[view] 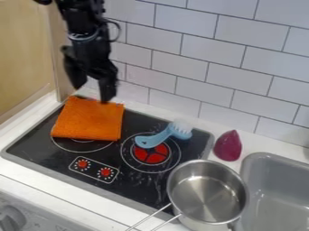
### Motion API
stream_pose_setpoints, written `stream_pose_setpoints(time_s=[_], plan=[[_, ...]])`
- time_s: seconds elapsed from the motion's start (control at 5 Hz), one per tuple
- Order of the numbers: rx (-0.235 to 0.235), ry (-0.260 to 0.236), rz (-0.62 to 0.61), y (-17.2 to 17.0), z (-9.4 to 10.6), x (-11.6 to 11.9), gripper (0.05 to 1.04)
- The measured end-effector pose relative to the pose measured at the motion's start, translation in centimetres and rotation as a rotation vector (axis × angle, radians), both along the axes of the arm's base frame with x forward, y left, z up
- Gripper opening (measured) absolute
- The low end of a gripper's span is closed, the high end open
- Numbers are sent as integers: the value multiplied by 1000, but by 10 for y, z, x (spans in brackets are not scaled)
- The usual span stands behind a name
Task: Grab the orange towel that is on the left burner and place on the lower left side of the stove
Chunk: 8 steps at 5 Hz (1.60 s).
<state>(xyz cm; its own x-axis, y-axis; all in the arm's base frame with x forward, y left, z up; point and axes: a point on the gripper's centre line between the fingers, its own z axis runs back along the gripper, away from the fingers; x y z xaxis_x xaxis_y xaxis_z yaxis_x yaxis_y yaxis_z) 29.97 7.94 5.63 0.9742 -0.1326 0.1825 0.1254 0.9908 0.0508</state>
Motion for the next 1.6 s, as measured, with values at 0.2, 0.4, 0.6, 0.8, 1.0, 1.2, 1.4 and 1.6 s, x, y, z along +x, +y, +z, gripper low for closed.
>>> stream_pose_setpoints(time_s=[0.2, 0.4, 0.6, 0.8, 1.0, 1.2, 1.4, 1.6], plan=[[-24, 73, 18, 3, -12, 0, 999], [-13, 98, 49, 7, -11, 6, 999], [-15, 137, 55, 6, -21, 8, 999], [-8, 149, 65, 8, -26, 12, 999], [-16, 136, 58, 8, -36, 20, 999], [-33, 77, 61, 5, -36, 30, 999], [-49, 52, 62, 2, -42, 35, 999], [-53, 71, 75, 0, -49, 27, 999]])
